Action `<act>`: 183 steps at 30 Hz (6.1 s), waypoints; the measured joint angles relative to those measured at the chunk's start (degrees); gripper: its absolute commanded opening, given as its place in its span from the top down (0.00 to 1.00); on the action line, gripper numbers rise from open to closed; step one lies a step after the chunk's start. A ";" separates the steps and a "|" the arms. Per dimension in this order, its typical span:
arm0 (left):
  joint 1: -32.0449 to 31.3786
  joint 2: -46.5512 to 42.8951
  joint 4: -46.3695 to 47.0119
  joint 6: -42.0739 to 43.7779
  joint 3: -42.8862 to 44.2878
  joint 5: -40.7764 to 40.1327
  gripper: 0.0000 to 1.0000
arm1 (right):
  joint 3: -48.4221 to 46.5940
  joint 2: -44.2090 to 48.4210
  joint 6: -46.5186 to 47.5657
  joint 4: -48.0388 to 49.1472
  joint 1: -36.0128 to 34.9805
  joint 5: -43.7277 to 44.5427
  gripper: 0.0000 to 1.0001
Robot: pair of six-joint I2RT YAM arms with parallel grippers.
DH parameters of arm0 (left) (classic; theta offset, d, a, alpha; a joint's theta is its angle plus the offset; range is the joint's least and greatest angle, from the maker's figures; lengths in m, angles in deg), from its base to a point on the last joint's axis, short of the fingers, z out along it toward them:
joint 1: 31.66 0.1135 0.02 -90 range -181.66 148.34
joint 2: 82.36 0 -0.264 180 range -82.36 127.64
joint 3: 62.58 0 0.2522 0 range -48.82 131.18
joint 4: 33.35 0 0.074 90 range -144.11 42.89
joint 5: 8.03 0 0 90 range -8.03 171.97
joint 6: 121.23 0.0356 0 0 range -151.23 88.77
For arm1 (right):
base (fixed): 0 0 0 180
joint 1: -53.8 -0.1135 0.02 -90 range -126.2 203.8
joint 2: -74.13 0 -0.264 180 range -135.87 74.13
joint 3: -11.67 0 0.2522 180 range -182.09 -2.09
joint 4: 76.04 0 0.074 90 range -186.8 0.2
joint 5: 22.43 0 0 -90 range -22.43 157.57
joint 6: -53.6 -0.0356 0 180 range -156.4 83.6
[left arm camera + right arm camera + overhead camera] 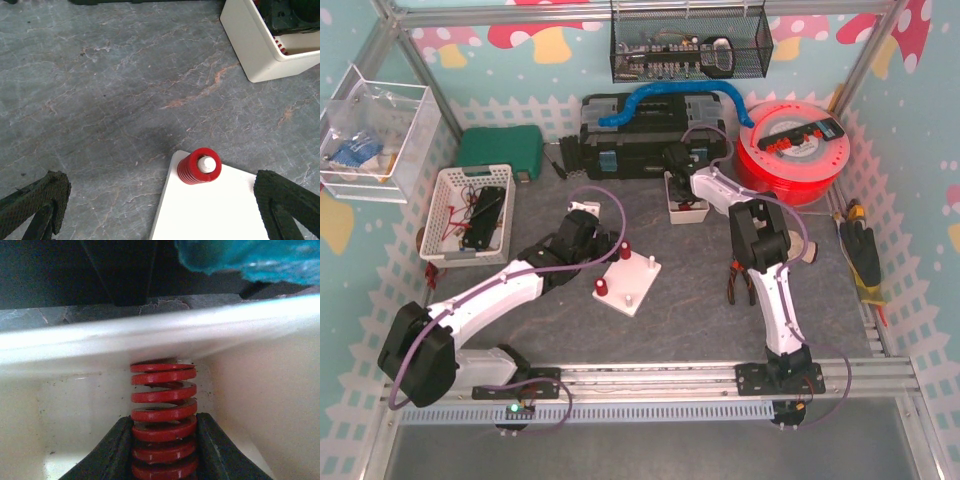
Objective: Install the large spring
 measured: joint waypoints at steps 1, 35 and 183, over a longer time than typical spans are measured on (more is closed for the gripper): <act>0.00 -0.02 0.00 0.00 0.00 0.02 0.01 | -0.02 -0.02 0.26 0.02 -0.07 0.28 0.76; 3.87 5.97 -3.08 -21.31 18.75 17.29 0.30 | 39.69 45.59 29.59 18.53 -0.13 -34.36 0.90; -8.68 22.03 -2.45 -0.13 17.14 9.25 0.43 | 43.71 52.15 4.63 13.75 4.87 -17.70 0.19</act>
